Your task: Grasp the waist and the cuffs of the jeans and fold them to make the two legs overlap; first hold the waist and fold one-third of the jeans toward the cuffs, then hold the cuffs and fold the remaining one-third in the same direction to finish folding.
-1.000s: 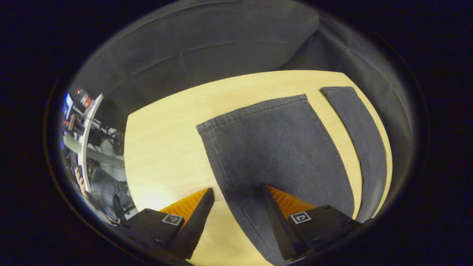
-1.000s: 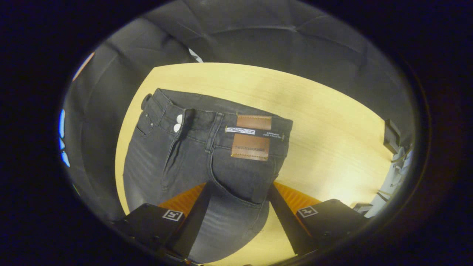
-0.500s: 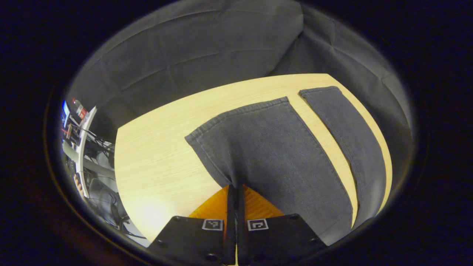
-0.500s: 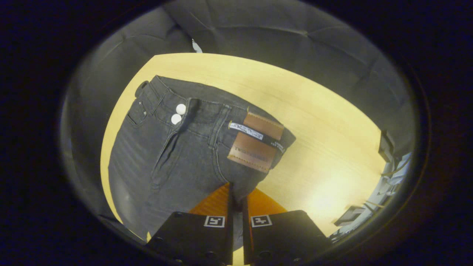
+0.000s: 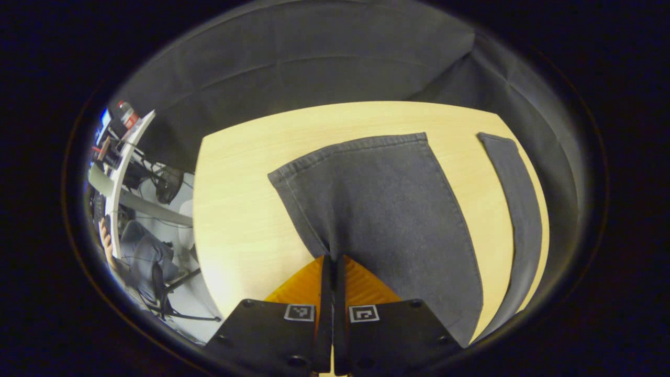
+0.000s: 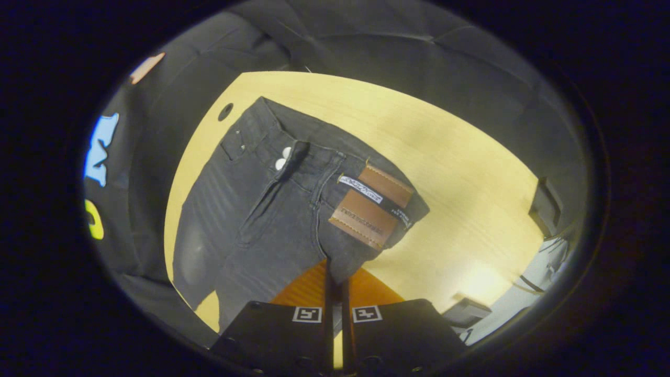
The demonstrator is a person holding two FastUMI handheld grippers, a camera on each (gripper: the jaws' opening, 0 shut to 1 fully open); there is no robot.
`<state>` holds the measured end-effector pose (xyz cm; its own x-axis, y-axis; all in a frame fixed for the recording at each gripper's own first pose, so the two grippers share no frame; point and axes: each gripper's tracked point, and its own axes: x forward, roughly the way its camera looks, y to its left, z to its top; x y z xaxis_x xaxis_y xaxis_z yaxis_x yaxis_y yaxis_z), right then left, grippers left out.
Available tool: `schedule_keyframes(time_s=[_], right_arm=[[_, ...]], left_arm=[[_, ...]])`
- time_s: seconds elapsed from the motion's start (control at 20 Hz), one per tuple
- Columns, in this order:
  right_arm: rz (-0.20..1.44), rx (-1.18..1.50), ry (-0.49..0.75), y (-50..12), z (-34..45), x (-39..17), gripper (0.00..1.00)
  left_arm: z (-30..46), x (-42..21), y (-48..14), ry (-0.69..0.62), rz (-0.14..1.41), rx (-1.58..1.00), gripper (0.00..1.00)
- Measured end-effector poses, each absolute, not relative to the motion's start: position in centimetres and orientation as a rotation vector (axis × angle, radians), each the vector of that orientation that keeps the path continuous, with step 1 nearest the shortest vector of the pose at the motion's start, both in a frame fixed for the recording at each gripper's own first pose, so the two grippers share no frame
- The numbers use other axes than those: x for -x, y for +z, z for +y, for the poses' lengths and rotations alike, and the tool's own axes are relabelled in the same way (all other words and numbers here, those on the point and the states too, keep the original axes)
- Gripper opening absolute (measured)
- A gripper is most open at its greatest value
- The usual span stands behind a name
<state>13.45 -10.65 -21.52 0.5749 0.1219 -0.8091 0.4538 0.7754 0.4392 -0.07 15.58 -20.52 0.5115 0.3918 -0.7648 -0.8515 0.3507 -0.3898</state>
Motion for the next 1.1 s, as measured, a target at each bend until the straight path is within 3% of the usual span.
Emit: schedule_keyframes(time_s=[0.2,0.4,0.55,0.7,0.95,1.05,1.1], right_arm=[[1.012,-0.631,-0.217,-21.5,-9.7,-15.2,0.06],[1.036,-0.72,-0.23,-20.0,-10.4,-16.7,0.06],[1.004,-0.697,-0.196,-17.7,-9.4,-16.4,0.06],[0.952,-0.897,-0.147,-12.6,-7.1,-18.7,0.06],[0.817,-1.205,-0.137,-5.8,-7.3,-28.1,0.06],[0.743,-1.242,-0.137,-4.5,-7.4,-33.5,0.06],[0.766,-1.236,-0.124,-5.1,-6.6,-35.0,0.07]], left_arm=[[15.9,7.9,-21.0,0.867,0.608,0.823,0.1],[15.3,5.8,-12.7,0.795,0.493,0.861,0.1],[14.4,0.0,-5.4,0.742,0.431,0.924,0.1],[13.0,-6.1,2.5,0.665,0.384,0.928,0.1],[7.6,-23.7,16.3,0.55,0.358,0.935,0.07],[6.1,-33.0,18.6,0.526,0.439,0.682,0.07],[6.0,-35.2,16.8,0.527,0.572,0.45,0.14]])
